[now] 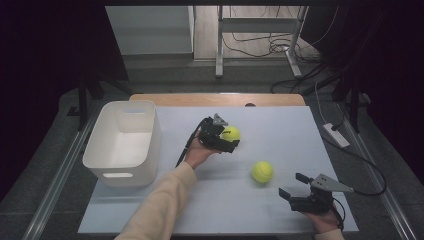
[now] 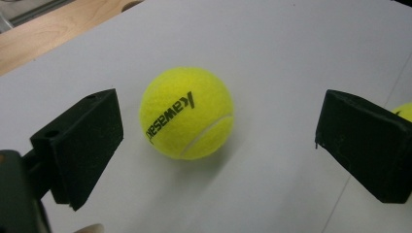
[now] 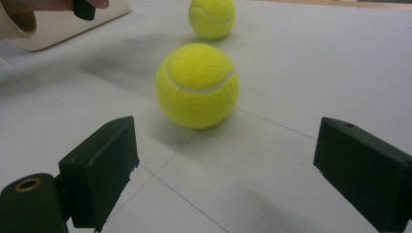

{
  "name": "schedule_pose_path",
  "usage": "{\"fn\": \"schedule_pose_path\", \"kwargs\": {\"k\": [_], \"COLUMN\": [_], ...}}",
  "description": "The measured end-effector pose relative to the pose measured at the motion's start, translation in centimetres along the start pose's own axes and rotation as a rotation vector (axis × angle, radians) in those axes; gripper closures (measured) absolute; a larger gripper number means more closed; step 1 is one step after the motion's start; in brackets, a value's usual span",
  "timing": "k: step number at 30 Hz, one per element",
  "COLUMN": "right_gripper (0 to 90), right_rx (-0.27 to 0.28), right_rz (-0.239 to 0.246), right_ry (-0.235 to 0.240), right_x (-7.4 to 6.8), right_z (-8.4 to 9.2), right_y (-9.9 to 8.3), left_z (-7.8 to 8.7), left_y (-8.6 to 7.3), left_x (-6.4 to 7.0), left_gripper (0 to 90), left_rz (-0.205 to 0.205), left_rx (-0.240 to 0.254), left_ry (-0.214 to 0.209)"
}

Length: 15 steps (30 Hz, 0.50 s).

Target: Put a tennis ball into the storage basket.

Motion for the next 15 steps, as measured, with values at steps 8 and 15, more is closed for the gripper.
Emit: {"fn": "schedule_pose_path", "kwargs": {"k": [8, 15], "right_gripper": [8.4, 8.4], "right_rx": [0.006, 0.005], "right_rz": [0.001, 0.003], "right_ry": [-0.002, -0.001], "right_x": [0.1, 0.1], "right_z": [0.1, 0.1], "right_y": [0.0, 0.0], "left_z": [-0.8, -1.5], "left_y": [0.1, -0.1], "left_x": [-0.3, -0.6], "left_gripper": [4.0, 3.7], "left_rz": [0.006, 0.015], "left_rx": [-0.010, -0.026], "left_ry": [0.013, 0.012]}}
Point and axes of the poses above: each handheld gripper's, and its own axes: z roughly backward along the jaws, y roughly out of its top, x roughly to its right, the point moved 1 cm from there along -z, roughly forward along the jaws, and after that the axes turned 6 degrees about -y, right-handed, at the moved point
